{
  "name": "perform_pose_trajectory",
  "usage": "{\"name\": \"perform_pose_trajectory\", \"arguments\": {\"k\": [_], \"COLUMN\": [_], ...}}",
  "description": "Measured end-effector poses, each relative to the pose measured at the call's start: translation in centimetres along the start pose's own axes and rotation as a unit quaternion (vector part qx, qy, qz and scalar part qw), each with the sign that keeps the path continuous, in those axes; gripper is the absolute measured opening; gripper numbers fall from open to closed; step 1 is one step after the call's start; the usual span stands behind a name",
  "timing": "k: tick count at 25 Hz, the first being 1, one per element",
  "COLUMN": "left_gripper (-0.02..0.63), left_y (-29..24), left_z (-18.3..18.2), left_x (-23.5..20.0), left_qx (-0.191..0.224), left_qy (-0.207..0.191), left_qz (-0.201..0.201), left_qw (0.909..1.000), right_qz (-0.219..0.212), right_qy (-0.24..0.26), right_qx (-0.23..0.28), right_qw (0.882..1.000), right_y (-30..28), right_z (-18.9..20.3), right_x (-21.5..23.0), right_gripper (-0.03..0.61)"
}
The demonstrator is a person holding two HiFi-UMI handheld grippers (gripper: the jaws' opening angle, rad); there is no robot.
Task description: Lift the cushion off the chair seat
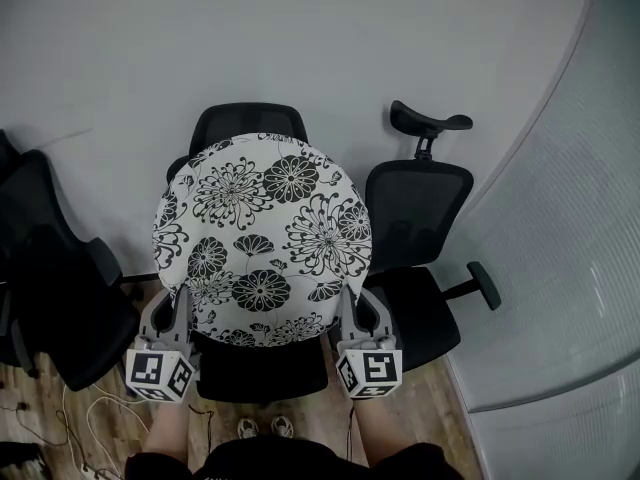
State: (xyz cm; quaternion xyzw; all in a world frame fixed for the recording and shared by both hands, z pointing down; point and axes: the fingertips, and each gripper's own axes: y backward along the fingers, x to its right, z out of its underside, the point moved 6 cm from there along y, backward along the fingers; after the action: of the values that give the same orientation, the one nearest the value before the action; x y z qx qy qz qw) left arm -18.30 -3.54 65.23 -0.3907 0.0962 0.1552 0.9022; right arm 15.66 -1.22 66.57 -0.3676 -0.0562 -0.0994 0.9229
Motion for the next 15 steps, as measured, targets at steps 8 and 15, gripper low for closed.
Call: {"name": "perform_pose_trajectory", "arguments": {"k": [8,15], "left_gripper": [0.028,0.028], "left_y": [0.3,0.3], "left_z": [-1.8,-1.6], "left_x": [0.1,0.0], "left_qx": [-0.046,-0.037], "left_qy": [0.025,0.023], "left_qz": [0.004,0.002], "left_qw": [0.9986,0.9991], "right_qz": [0.005,0.004], "right_qy": [0.003,0.006], "right_qx": [-0.053,-0.05], "right_qw": [0.999,0.999], "right_y": [0.8,0.7], "right_z": [-2.8,-2.5], "right_x": [-0.4,-0.3], "right_gripper": [0.038,0.038]}}
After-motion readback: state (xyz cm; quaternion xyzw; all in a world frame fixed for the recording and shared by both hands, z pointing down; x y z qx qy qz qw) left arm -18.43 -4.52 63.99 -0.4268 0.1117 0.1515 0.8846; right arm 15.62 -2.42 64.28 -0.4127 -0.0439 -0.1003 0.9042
